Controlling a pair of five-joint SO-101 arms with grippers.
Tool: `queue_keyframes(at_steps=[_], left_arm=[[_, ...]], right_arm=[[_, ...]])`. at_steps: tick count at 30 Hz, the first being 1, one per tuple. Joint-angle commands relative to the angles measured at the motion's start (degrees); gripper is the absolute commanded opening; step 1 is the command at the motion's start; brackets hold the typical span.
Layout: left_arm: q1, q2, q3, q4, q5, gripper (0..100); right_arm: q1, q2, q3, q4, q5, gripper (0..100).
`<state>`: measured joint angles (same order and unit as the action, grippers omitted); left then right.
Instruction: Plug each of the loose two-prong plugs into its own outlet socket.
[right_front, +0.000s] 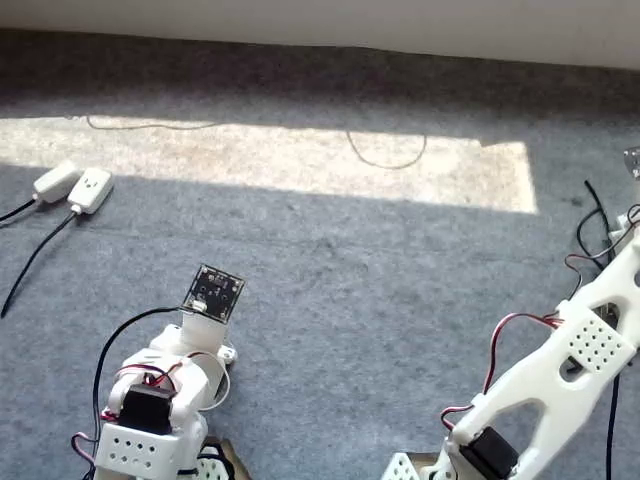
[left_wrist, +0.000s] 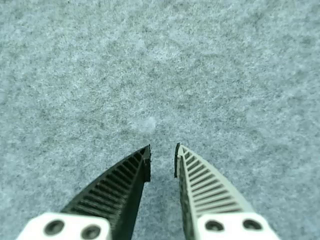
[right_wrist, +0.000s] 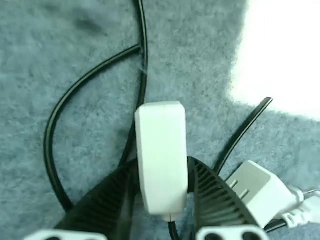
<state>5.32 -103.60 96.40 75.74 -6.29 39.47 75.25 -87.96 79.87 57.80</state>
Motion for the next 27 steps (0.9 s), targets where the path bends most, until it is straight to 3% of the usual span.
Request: queue_keyframes(at_steps=[1, 7, 13, 17, 27], left_arm=[[0.8, -0.4, 0.7, -0.9, -0.3, 10], [0.8, -0.4, 0.7, -0.9, -0.3, 10], [0.8, -0.4, 0.7, -0.9, -0.3, 10], [0.8, -0.4, 0.7, -0.8, -0.3, 10], [0.8, -0.4, 0.7, -0.8, -0.3, 10]], right_arm=[[0.0, -4.9, -7.0, 0.8, 0.3, 7.8], [-3.4, -12.0, -12.9, 10.6, -3.6, 8.0], [-10.9, -22.0, -13.0, 21.5, -18.2, 8.0], [-15.5, -25.1, -12.8, 21.4, -34.8, 8.0], [-34.1, -25.8, -12.8, 21.5, -55.5, 8.0]])
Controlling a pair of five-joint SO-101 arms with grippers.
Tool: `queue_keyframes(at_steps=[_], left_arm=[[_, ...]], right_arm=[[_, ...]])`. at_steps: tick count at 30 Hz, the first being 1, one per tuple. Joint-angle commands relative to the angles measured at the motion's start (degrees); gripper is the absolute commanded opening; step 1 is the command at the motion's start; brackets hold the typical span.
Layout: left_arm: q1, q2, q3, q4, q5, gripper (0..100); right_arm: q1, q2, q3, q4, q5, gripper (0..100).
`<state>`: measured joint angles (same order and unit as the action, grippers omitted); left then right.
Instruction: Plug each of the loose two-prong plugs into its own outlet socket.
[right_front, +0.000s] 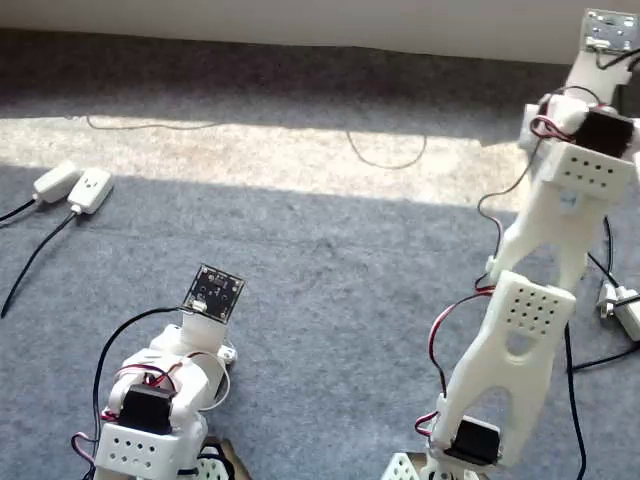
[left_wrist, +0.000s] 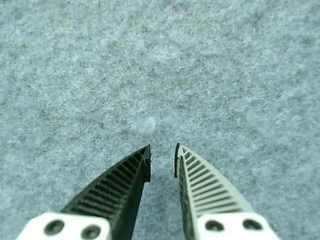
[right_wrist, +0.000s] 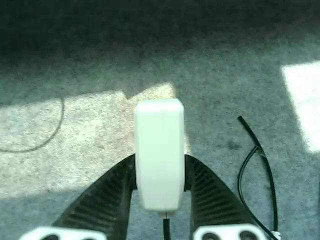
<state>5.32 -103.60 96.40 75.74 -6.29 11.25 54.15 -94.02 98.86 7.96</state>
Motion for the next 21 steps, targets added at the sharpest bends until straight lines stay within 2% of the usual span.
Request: queue_keyframes(at_steps=[1, 6, 14, 19, 21], left_arm=[[0.8, -0.4, 0.7, -0.8, -0.3, 10], [0.8, -0.4, 0.7, -0.9, -0.3, 10], [0.8, -0.4, 0.7, -0.9, -0.3, 10], [0.8, -0.4, 0.7, -1.0, -0.3, 10], [0.8, -0.4, 0.7, -1.0, -0.3, 10]], right_arm=[[-7.7, -4.7, -6.7, 2.5, -7.3, 8.0], [-16.3, -4.6, -6.7, 2.5, -15.8, 8.0], [-34.2, -5.7, -7.2, 2.5, -16.4, 8.0], [-44.7, -13.0, -6.5, 2.5, -16.2, 8.0], [-47.2, -16.9, -1.8, 2.4, -16.2, 8.0]])
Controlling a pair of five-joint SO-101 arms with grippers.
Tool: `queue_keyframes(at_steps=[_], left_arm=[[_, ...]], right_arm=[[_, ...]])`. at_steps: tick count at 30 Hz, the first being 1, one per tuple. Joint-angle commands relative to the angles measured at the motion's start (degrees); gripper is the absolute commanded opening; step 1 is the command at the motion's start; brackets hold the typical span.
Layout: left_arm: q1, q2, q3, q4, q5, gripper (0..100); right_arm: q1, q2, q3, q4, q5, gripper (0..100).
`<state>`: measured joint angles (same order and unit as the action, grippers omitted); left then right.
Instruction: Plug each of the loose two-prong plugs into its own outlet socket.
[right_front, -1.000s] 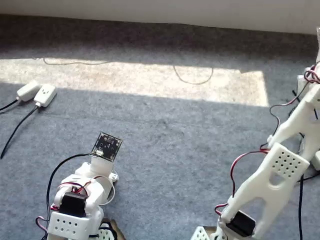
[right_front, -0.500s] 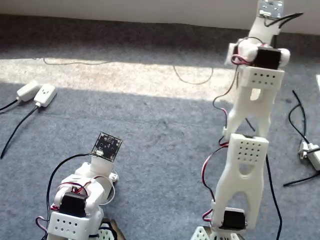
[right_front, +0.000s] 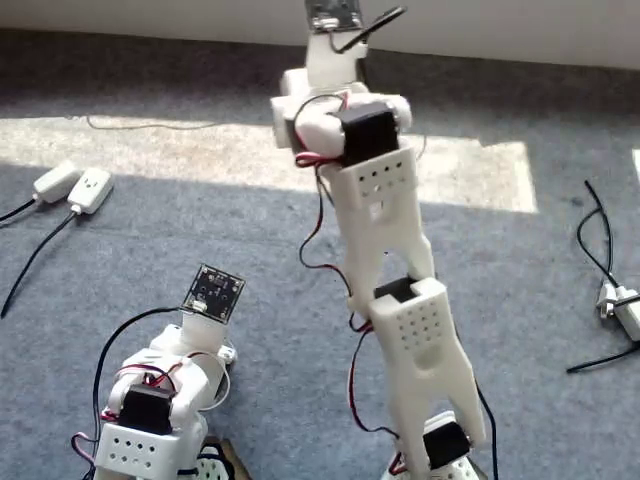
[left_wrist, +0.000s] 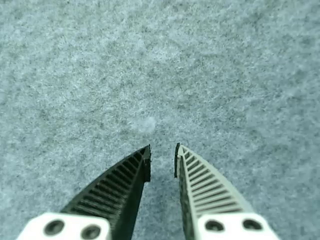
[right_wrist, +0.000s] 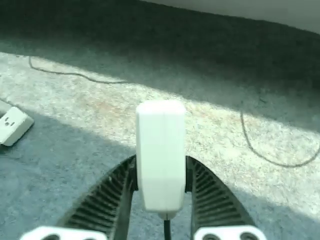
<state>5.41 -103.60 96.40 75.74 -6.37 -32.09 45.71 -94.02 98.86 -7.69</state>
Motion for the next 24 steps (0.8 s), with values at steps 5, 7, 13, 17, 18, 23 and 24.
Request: queue_keyframes(at_steps=[5, 7, 13, 17, 18, 23, 24], left_arm=[[0.7, -0.4, 0.7, -1.0, -0.2, 10], [0.7, -0.4, 0.7, -1.0, -0.2, 10], [0.7, -0.4, 0.7, -0.9, -0.2, 10], [0.7, -0.4, 0.7, -0.8, -0.2, 10], [0.7, -0.4, 0.7, -0.8, -0.2, 10], [0.7, -0.4, 0.7, -0.7, -0.2, 10], [0.6, -0.4, 0.7, -0.7, -0.2, 10]], right_arm=[[-6.1, -20.8, 24.0, 2.3, -0.9, 8.0], [-5.6, -25.4, 35.0, 2.3, -3.3, 8.0], [2.2, -32.4, 58.9, 1.9, -8.4, 8.0], [3.8, -32.4, 69.0, 0.0, -8.1, 8.0], [3.9, -32.4, 72.1, -1.5, -8.0, 8.0], [3.7, -32.4, 90.2, -16.8, -8.0, 8.1], [3.6, -32.4, 93.5, -20.4, -8.0, 8.2]])
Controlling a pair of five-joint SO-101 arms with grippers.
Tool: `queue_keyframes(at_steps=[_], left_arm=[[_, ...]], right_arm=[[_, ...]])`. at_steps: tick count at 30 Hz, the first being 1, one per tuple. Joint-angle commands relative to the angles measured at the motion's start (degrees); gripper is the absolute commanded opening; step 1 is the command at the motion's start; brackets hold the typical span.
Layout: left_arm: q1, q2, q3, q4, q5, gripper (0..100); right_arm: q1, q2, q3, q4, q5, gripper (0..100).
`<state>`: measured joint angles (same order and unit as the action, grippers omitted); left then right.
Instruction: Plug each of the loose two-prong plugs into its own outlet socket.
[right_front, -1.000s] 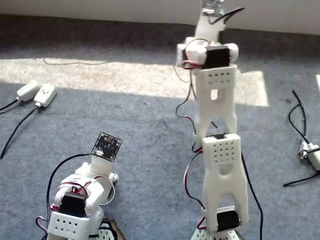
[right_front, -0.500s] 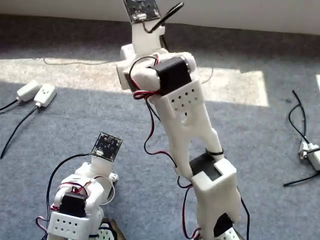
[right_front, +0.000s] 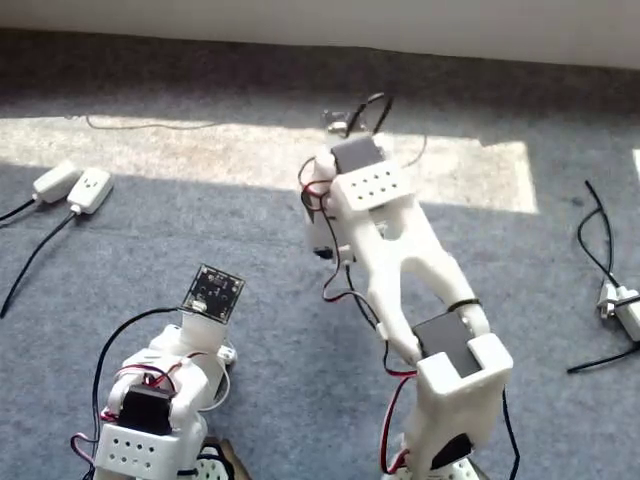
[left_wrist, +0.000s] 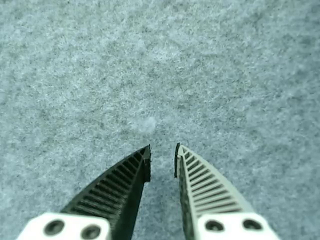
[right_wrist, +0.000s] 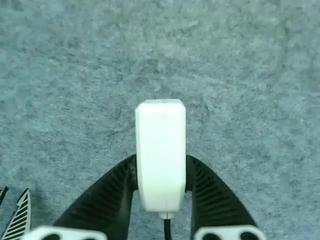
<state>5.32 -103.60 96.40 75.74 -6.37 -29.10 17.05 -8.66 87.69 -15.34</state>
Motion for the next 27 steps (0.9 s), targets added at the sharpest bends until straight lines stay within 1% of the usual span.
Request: queue_keyframes(at_steps=[1, 5, 9, 11, 15, 17, 21, 25, 27], left_arm=[[0.2, -0.4, 0.7, -0.7, -0.2, 10], [-3.2, -0.4, 0.7, -0.9, -0.2, 10], [-4.3, -0.4, 0.7, -1.0, -0.1, 10], [-4.4, -0.4, 0.7, -1.0, -0.1, 10], [-4.4, -0.4, 0.7, -1.0, -0.1, 10], [-4.4, -0.4, 0.7, -1.0, -0.1, 10], [-4.4, -0.4, 0.7, -1.0, -0.1, 10], [-4.4, -0.4, 0.7, -1.0, -0.1, 10], [-4.4, -0.4, 0.7, -1.0, -0.1, 10]], right_arm=[[0.5, -3.7, 11.2, -12.6, -0.3, 8.8], [-2.0, -3.7, 20.5, -22.6, -0.3, 15.2], [-3.5, -3.8, 23.1, -26.2, -0.3, 16.0], [-3.3, -3.8, 22.8, -26.2, 0.2, 16.2], [-3.1, -4.0, 22.3, -25.6, 7.3, 16.2], [-2.3, -4.0, 22.1, -24.6, 8.5, 16.3], [0.0, -4.2, 21.9, -23.2, 8.6, 16.3], [1.7, -4.2, 21.9, -21.0, 14.4, 16.3], [2.8, -4.2, 20.4, -18.5, 15.6, 16.3]])
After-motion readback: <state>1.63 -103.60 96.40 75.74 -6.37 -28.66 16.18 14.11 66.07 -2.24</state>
